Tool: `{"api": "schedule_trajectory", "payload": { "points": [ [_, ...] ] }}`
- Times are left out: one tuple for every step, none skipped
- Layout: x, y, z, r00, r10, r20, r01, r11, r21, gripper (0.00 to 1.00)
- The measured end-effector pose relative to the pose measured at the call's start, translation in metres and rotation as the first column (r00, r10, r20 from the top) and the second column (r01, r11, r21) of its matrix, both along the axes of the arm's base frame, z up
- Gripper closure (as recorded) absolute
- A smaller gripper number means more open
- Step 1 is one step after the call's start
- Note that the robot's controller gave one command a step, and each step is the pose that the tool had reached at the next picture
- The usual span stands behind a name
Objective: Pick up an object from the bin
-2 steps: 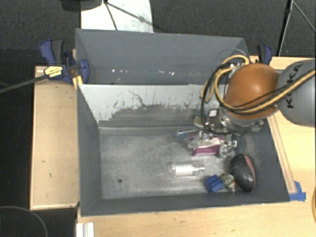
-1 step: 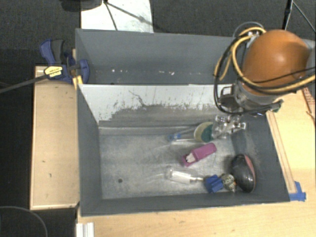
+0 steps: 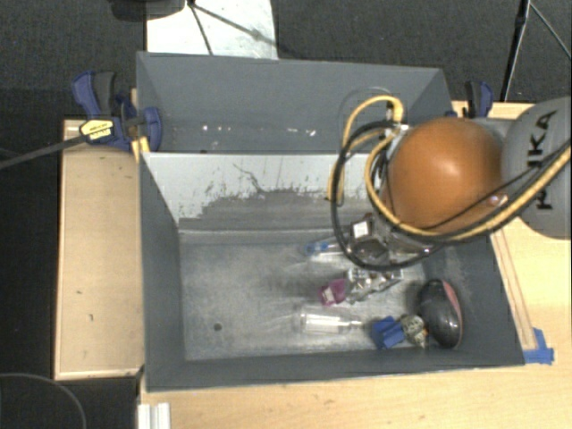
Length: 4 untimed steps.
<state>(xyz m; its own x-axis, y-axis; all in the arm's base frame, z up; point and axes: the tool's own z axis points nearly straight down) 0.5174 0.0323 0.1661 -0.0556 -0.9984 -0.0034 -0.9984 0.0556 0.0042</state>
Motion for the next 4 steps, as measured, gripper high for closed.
{"api": "schedule_trajectory", "payload": {
  "points": [
    [0.002, -0.003, 0.001, 1.0, -0.01, 0.004, 0.01, 1.0, -0.002, 0.0],
    [0.039, 0.012, -0.091, 0.97, 0.244, 0.004, -0.244, 0.97, -0.001, 0.0],
    [0.041, -0.009, -0.092, 0.987, 0.16, 0.005, -0.16, 0.987, 0.001, 0.0],
    [0.025, -0.013, -0.093, 0.991, -0.132, 0.009, 0.132, 0.991, -0.001, 0.0]
  ]
}}
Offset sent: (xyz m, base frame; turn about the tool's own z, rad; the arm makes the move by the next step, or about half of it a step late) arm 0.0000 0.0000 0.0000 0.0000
